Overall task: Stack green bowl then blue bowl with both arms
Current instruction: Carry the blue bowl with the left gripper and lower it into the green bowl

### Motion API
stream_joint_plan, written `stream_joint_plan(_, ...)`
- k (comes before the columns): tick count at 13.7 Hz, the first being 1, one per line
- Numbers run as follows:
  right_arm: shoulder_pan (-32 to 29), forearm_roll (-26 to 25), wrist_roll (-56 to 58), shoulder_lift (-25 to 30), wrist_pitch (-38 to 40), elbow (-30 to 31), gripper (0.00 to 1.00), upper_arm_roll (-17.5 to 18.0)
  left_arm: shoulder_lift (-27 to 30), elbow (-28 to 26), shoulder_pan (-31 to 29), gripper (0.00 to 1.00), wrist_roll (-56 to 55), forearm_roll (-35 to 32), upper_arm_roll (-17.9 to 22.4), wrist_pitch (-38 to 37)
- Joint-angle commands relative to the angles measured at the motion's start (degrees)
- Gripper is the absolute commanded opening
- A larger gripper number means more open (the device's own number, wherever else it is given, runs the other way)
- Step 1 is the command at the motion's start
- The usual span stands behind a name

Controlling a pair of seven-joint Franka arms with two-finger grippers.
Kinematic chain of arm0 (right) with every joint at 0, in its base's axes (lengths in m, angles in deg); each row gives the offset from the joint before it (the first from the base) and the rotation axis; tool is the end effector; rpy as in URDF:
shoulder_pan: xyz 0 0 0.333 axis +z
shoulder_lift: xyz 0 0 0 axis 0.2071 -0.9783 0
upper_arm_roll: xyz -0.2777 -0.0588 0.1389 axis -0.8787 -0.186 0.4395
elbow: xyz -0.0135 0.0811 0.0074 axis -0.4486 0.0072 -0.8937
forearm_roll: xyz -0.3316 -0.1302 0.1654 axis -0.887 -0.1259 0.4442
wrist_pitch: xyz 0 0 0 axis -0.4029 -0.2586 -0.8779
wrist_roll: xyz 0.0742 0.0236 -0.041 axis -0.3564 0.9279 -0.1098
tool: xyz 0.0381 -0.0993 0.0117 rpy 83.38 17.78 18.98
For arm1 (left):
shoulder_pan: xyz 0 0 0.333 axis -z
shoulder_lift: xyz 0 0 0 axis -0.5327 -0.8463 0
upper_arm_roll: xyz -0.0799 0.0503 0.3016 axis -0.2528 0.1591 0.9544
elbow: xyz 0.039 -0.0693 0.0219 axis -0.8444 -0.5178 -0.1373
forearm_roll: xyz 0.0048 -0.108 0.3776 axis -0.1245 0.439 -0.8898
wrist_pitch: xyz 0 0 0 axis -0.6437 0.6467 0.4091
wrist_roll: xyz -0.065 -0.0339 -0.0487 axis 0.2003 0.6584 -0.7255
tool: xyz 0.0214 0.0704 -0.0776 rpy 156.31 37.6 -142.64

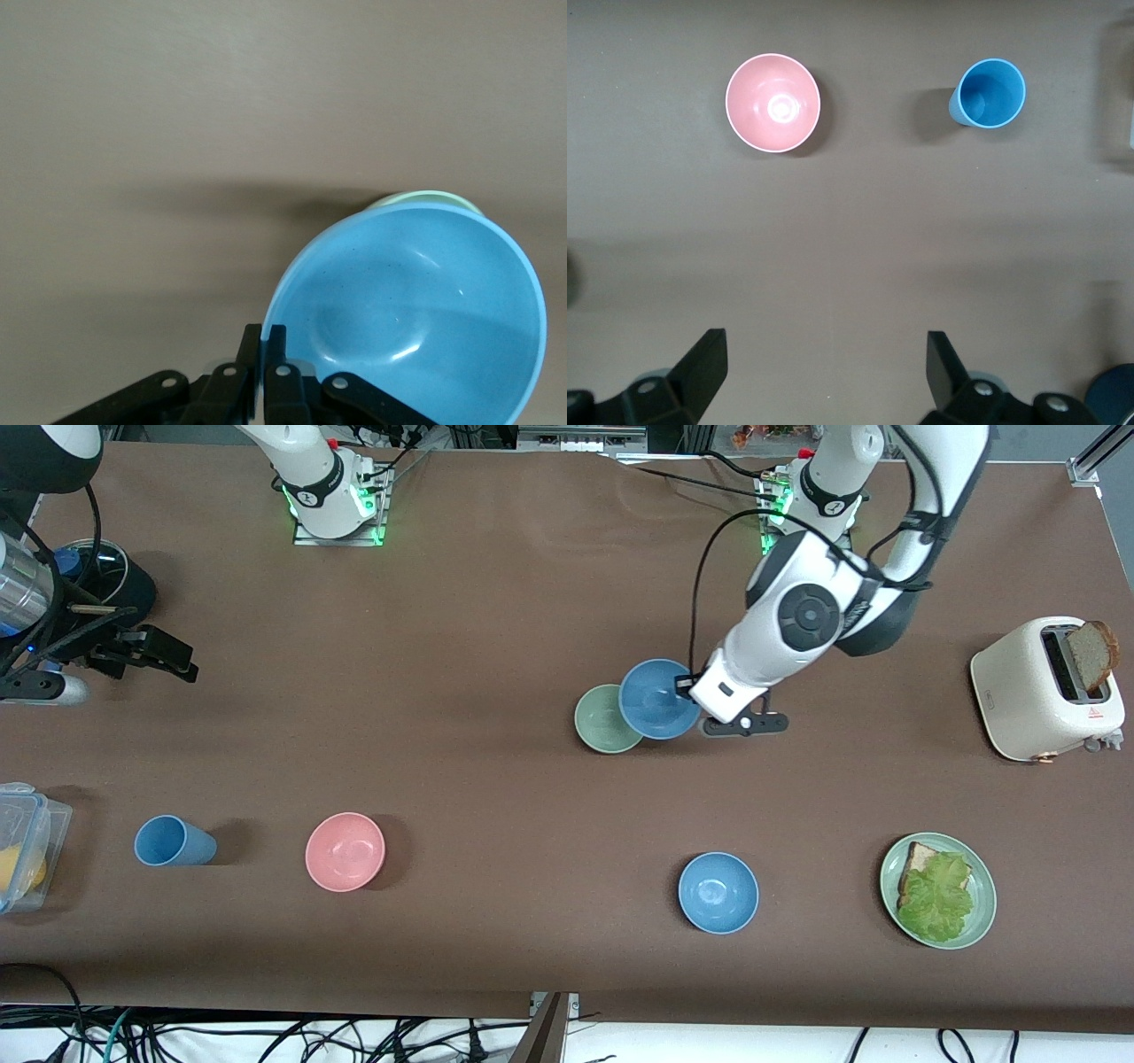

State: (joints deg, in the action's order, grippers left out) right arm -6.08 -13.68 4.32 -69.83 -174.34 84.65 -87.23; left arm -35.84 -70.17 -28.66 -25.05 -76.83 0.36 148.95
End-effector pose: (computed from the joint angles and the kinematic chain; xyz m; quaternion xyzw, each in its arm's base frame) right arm 0.5885 0.0348 0.5856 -0.9995 0.0256 0.0100 0.0127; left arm 0.5231 -0.2983 0.3269 0.9922 0.0604 -0.0844 0.0688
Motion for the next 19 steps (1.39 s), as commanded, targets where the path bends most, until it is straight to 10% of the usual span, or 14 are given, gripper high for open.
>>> stream_joint_plan(1, -0.07, -0.43, -0.05, 0.1, 0.09, -0.33, 0.99, 0.15, -2.71, -0.73, 1.64, 0.0, -1.27, 0.09, 0.47, 5.2)
stream_joint_plan(12, -0.33, -0.44, -0.05, -0.08, 0.27, -0.15, 0.99, -0.2, -8.96, -1.35, 5.78, 0.0, -8.12, -4.48, 0.74, 14.1)
stream_joint_plan(14, -0.33, -0.44, -0.05, -0.08, 0.27, -0.15, 0.99, -0.2, -8.7, -1.27, 5.78, 0.99, -11.97, -4.48, 0.65, 14.01)
stream_joint_plan(19, -0.33, -0.44, -0.05, -0.08, 0.27, -0.15, 0.99, -0.2, -2.39, 0.05, 4.82, 1.0, -12.44, -4.48, 0.91, 4.73)
